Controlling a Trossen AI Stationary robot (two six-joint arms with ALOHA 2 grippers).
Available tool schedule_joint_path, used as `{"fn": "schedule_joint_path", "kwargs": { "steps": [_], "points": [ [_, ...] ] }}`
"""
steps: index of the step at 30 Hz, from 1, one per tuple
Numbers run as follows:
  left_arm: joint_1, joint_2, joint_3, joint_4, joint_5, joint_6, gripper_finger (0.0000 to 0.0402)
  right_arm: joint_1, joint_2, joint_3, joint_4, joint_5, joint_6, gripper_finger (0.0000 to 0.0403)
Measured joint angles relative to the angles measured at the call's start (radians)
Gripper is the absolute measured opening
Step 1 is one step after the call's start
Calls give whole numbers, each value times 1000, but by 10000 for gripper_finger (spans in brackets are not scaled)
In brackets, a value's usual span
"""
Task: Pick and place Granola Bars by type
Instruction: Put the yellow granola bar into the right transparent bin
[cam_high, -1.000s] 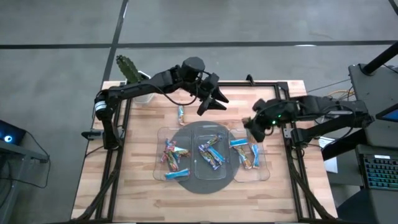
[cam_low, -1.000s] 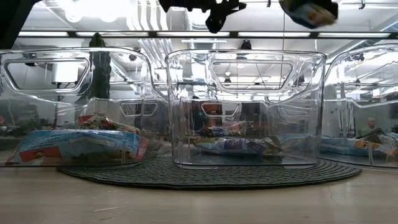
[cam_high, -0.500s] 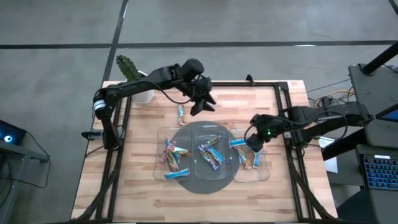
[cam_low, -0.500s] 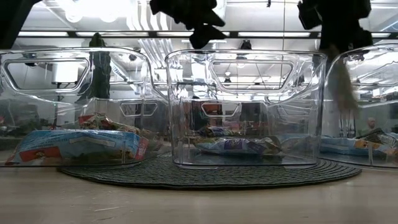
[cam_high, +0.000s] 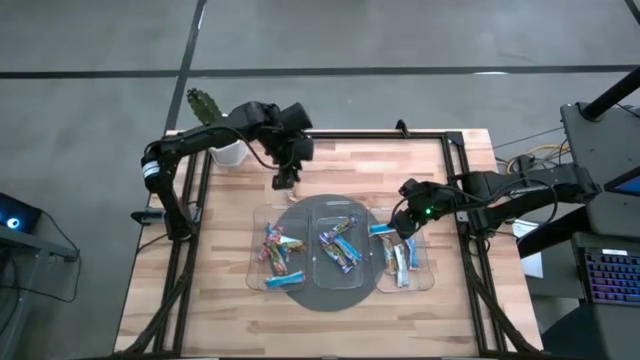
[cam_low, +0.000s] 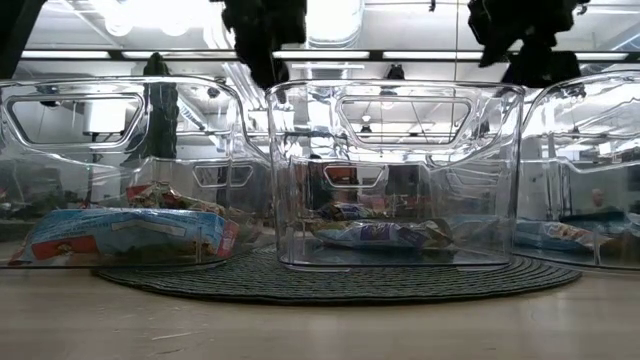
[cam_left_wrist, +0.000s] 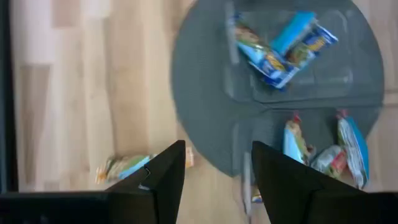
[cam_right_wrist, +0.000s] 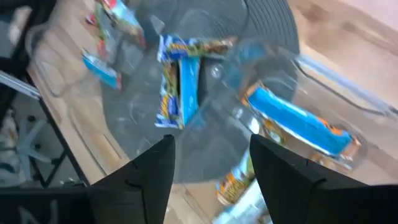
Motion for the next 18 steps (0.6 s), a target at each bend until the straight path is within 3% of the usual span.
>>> {"fn": "schedule_joint_path", "kwargs": {
  "steps": [7,12,18],
  "points": [
    [85,-3,-103,50,12,-167,168,0,0,0,21,52,14,198],
    [129,-11,-259,158,0,-409,168,0,0,0,18,78,-5,198],
    [130,-15,-408,305,-206,-854,168,0,0,0,17,115,-52,198]
  ]
}}
